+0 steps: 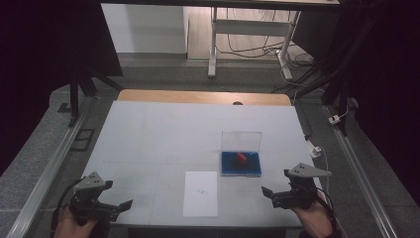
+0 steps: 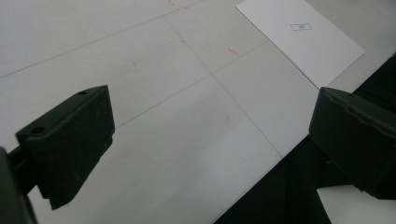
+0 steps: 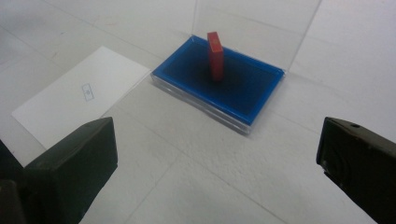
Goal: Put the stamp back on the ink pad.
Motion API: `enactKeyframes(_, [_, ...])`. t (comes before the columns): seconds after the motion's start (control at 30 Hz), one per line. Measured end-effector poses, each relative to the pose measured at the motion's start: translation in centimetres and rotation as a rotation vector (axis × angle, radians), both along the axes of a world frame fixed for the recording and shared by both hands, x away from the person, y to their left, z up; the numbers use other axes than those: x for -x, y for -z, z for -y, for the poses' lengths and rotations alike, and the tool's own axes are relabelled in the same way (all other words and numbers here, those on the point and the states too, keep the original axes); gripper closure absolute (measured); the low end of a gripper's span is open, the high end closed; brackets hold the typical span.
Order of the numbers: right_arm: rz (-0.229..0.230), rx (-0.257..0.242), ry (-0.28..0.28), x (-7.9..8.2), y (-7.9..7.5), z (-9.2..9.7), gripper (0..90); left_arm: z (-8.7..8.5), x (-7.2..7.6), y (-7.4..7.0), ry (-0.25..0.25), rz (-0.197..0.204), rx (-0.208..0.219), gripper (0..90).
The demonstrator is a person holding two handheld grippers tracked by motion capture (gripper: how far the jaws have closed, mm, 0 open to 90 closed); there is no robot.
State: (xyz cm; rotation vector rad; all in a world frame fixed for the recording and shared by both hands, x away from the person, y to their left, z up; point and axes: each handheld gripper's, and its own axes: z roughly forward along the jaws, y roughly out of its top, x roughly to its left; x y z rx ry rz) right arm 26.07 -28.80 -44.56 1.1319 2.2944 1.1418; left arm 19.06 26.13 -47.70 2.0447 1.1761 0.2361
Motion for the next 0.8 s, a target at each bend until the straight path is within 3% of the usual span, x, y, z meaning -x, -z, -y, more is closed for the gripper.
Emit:
enactKeyframes(0.4, [-0.029, 0.005, 0.061, 2.0, 0.5, 2.0, 0.0, 0.0, 0.0, 0.0, 0.000, 0.002, -0.002, 0.7])
enactKeyframes(0.8, [-0.098, 0.018, 0.117, 3.2, 1.2, 3.2, 0.0, 0.2, 0.0, 0.0, 0.000, 0.001, -0.021, 0.7])
